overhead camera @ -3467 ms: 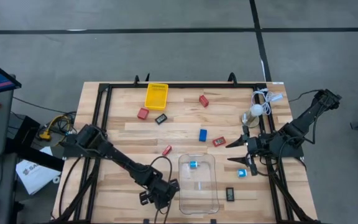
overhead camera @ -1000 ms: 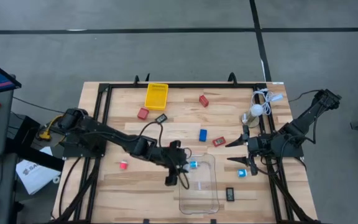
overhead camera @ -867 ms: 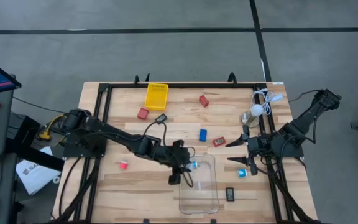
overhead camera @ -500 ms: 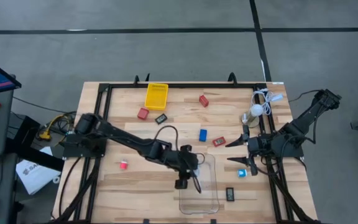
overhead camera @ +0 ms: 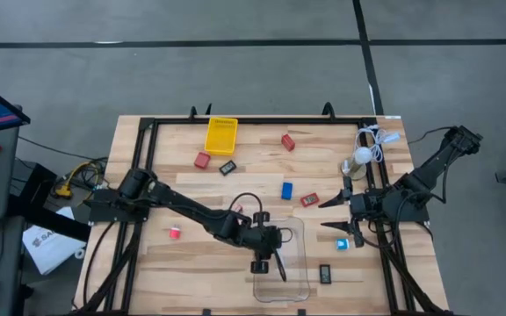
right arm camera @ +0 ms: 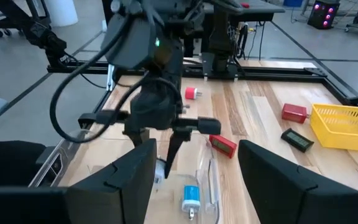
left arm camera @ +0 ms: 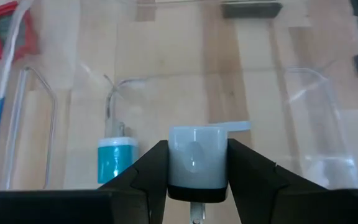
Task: Pick & Place Office items
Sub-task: Put the white power adapter into the clear bin, then put the pink power adapter into the clear bin
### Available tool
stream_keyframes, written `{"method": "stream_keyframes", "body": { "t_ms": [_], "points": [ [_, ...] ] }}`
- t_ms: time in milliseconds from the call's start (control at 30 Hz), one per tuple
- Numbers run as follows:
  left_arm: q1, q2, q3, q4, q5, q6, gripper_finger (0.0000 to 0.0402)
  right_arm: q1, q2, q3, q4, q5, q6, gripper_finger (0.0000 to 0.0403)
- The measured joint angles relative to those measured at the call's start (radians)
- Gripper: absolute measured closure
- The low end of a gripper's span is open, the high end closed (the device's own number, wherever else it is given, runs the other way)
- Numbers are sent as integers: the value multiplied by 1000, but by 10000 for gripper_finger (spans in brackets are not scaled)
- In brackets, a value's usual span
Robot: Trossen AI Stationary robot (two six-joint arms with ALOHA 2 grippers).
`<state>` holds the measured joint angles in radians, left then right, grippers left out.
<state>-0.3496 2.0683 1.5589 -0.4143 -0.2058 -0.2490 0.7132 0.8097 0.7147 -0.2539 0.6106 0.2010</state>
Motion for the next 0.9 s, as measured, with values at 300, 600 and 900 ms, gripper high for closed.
{"method": "stream_keyframes", "body": {
  "t_ms": [300,600,900],
  "points": [
    [5,24,-1,-41,-9,-18,270,0,0,0,-2,0,-2,181],
    [8,24,-2,-58,-12,-19,264,0,0,0,-2,0,-2,181],
    [9,24,-2,-55,15,-13,229,0,0,0,-3,-4,-1,181]
  ]
}}
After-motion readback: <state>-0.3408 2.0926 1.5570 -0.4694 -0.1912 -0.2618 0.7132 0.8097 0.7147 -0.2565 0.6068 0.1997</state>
